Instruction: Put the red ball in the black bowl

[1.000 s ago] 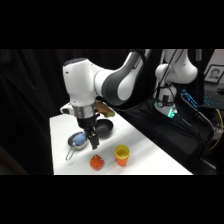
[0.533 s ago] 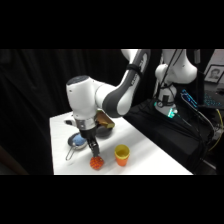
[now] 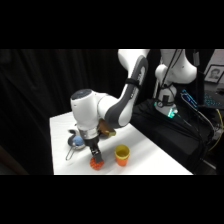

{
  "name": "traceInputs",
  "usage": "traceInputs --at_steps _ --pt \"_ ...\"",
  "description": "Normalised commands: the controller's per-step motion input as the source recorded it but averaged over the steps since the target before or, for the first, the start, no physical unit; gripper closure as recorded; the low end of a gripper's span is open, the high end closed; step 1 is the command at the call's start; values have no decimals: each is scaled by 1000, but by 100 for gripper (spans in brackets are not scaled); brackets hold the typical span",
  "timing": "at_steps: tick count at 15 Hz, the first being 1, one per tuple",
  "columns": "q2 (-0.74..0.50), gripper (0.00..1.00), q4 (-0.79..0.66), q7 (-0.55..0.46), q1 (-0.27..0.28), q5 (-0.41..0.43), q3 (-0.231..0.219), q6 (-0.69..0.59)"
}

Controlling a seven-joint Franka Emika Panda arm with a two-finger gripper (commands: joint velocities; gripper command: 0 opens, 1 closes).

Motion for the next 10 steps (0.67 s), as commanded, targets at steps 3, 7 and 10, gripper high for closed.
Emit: traceInputs --at_steps 3,7,10 --pt "197 0 192 69 52 14 -37 128" --pt "180 0 185 71 60 21 -37 94" --pt "144 32 183 94 86 14 -47 65"
